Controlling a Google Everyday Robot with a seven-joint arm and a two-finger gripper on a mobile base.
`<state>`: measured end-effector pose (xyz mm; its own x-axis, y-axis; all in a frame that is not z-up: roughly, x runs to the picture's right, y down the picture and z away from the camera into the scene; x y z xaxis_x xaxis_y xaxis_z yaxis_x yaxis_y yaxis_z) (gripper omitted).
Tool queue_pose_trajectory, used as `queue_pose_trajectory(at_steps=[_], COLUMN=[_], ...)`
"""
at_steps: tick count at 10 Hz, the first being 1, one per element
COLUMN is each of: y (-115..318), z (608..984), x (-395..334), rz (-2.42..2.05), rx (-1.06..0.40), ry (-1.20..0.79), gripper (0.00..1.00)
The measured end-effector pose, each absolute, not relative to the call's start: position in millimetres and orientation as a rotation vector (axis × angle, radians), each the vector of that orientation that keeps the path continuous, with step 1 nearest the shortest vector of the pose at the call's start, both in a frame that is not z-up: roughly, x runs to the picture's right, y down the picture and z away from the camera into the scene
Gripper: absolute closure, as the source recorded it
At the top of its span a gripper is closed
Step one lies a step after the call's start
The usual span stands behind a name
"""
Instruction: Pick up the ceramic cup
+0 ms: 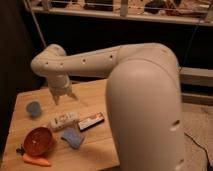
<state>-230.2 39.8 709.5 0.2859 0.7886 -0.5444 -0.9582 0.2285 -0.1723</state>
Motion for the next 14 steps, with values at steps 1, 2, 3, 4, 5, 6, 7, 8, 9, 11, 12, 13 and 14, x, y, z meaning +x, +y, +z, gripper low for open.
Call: queue_pose_trajectory(at_steps=[1,2,3,4,5,6,7,8,9,11,12,13,14], y=[32.3,27.7,25.9,25.2,24.2,22.1,20.2,17.7,16.5,17.8,21.3,27.2,30.9], z=[710.6,712.7,716.6,719.4,725.3,730.8,736.8,744.5,750.6,766.6,776.0,783.6,788.4], x=[-265.3,-292.2,-320.6,-340.2,-362.9,-376.2,-383.0,-390.7,-394.1,-397.9,-399.7,-402.6,-404.1], rz=[1.181,1.135,1.091,1.067,1.046,1.043,1.044,1.051,1.055,1.055,1.047,1.039,1.034], rx=[-0.516,-0.508,-0.507,-0.513,-0.525,-0.539,-0.548,-0.563,-0.569,-0.572,-0.579,-0.599,-0.610], ry=[0.349,0.322,0.292,0.270,0.243,0.218,0.202,0.180,0.170,0.170,0.175,0.181,0.185], gripper=[0.35,0.35,0.35,0.35,0.35,0.35,0.35,0.35,0.35,0.35,0.35,0.35,0.35])
